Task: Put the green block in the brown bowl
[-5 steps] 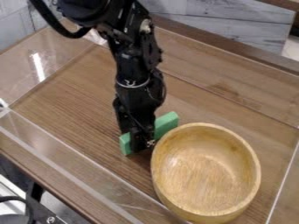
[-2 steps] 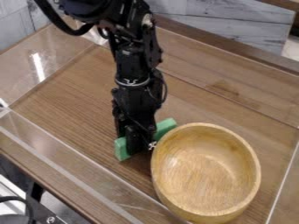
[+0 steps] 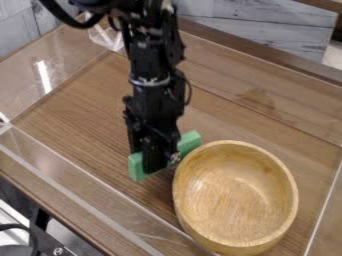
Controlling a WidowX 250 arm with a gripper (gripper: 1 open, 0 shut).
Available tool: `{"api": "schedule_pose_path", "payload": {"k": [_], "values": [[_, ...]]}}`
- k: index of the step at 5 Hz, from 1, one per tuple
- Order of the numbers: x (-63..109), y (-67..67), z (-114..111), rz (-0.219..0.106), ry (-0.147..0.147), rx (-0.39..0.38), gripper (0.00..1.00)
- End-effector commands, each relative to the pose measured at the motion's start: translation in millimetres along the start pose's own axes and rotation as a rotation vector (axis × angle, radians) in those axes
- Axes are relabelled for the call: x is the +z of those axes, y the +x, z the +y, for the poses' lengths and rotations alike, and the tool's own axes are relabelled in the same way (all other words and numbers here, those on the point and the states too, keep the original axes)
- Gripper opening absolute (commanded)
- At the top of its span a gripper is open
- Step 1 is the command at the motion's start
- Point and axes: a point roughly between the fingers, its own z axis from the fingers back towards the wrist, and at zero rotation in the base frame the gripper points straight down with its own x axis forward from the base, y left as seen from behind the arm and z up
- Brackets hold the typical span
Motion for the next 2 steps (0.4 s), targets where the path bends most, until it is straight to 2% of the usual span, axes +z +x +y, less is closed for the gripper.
{"api": "schedule_pose_path", "payload": {"k": [1, 2], "values": [[29.7, 5.7, 1.6, -0.06, 0.011, 0.03, 0.0], [46.2, 7.1, 1.3, -0.078, 0.008, 0.061, 0.0]]}}
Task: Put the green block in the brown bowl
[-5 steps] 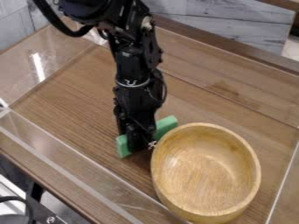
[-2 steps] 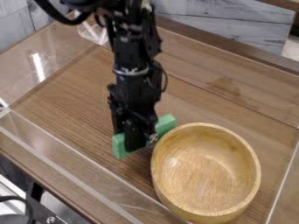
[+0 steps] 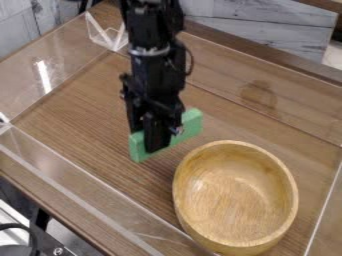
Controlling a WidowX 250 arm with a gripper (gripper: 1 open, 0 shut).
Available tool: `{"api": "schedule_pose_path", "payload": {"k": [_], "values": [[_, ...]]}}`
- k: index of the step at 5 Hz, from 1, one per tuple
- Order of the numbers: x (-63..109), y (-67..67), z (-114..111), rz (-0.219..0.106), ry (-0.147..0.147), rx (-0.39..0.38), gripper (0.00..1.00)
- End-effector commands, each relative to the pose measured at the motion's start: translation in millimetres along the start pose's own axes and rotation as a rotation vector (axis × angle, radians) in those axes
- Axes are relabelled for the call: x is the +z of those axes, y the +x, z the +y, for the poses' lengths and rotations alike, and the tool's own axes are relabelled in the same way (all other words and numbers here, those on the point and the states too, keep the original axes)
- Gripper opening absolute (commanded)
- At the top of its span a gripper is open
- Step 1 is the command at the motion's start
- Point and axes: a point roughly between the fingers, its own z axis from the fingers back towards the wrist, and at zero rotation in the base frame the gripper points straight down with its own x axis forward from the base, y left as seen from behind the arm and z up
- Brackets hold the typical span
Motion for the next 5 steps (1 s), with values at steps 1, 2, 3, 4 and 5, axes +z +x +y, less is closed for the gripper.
{"api": "schedule_pose_path", "payload": {"k": [1, 2, 3, 4, 5], "values": [[42.3, 7.1, 1.3, -0.09, 0.036, 0.042, 0.0], [88.1, 5.0, 2.5, -0.135, 0.064, 0.117, 0.0], [77.3, 7.5, -20.2, -0.127, 0.071, 0.053, 0.0], [62.1, 12.5, -70.0, -0.112, 0.088, -0.063, 0.0], [40.4, 2.6, -124.0, -0.102, 0.113, -0.207, 0.0]]}}
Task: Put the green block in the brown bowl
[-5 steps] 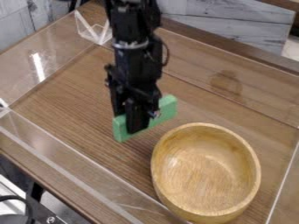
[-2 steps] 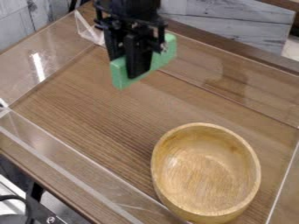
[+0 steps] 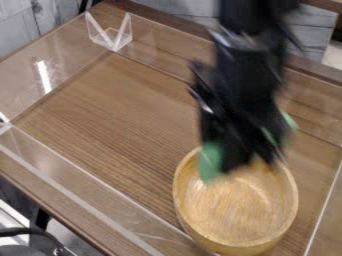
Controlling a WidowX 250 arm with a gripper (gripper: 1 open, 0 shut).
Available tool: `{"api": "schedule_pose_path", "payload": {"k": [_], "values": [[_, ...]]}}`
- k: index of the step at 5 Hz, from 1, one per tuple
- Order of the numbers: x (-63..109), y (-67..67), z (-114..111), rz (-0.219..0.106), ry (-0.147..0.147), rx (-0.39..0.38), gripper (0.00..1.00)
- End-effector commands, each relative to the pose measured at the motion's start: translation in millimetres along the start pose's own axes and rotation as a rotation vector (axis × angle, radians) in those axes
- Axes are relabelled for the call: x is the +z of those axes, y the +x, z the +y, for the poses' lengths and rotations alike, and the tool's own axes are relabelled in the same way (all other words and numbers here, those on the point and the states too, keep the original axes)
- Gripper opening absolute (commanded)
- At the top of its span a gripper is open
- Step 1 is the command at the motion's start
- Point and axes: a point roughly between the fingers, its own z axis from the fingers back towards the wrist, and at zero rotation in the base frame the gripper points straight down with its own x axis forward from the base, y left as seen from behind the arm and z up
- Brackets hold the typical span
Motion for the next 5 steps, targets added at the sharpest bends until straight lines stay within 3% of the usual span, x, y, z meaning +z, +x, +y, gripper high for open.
{"api": "schedule_pose_path", "payload": {"k": [1, 2, 5], "values": [[-10.9, 24.4, -35.0, -0.058, 0.034, -0.027, 0.0], [-18.0, 27.1, -32.0, -0.07, 0.037, 0.011, 0.0], [-17.4, 17.5, -6.4, -0.095, 0.013, 0.104, 0.0]]}}
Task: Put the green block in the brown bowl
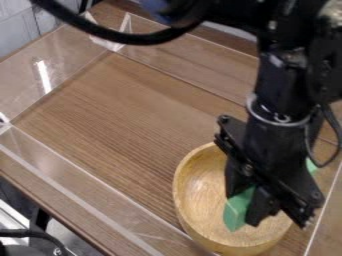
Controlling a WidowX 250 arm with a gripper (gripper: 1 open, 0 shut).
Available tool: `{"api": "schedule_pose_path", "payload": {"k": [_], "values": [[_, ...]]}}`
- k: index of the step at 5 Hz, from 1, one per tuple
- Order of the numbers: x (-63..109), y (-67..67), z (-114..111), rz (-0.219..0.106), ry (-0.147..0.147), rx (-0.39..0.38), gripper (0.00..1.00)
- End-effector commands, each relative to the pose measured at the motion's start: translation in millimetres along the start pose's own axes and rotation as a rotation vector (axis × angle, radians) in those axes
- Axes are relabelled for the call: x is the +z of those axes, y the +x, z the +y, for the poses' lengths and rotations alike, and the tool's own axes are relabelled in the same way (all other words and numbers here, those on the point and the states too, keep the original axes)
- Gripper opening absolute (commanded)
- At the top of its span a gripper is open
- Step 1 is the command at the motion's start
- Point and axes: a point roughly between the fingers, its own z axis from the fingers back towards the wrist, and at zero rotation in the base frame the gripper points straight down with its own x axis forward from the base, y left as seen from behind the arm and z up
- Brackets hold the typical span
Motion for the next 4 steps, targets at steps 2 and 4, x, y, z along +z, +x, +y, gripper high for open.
{"api": "schedule_pose_path", "payload": {"k": [2, 4], "values": [[8.0, 7.9, 4.6, -0.063, -0.025, 0.029, 0.0], [0.6, 10.6, 9.5, -0.066, -0.046, 0.051, 0.0]]}}
